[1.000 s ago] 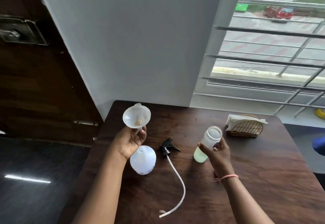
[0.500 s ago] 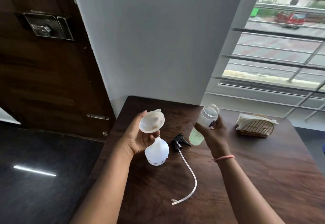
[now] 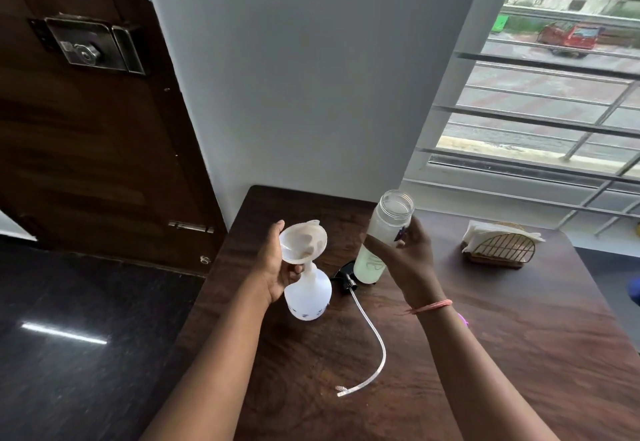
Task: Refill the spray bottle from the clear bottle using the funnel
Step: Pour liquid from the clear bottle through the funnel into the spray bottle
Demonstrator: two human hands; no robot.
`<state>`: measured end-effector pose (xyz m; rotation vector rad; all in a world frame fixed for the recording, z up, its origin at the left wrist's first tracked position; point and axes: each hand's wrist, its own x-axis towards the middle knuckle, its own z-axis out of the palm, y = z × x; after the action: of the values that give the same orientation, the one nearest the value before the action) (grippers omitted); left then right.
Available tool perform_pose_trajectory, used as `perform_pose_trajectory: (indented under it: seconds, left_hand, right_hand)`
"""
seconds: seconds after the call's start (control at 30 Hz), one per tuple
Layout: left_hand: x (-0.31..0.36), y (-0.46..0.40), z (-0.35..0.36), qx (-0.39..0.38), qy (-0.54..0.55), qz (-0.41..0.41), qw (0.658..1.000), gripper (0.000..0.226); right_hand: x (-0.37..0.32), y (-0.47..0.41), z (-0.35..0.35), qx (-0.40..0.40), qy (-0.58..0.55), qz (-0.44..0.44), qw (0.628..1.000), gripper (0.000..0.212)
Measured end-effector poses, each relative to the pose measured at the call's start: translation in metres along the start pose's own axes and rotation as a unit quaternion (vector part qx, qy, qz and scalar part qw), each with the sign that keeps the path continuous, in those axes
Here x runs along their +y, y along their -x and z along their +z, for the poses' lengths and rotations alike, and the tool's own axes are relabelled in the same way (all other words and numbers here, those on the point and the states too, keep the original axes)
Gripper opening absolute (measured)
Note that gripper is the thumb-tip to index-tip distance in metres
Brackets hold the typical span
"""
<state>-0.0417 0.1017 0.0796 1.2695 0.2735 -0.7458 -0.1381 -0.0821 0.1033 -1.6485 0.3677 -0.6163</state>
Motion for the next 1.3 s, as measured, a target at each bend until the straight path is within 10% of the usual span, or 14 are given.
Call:
perform_pose_trajectory:
  seconds: [0.27, 0.57, 1.3]
  left_hand:
    - [-0.013, -0.001, 0.014, 0.112, -0.121, 0.054, 0.985, 0.059]
    - [-0.015, 0.008, 0.023, 0.141, -0.125, 0.207, 0.96, 0.04]
    - [-0.018, 0.007, 0.017, 0.16, -0.134, 0.198, 0.958, 0.048]
  right_hand:
    - [-0.009, 0.006, 0.007, -0.114, 0.051, -0.007, 0.992, 0.052]
    - [0.01, 0.01, 0.008, -0.193, 0.388, 0.036, 0.9, 0.06]
    - [-0.01, 0.005, 0.024, -0.103, 0.579, -0.047, 0.808, 0.061]
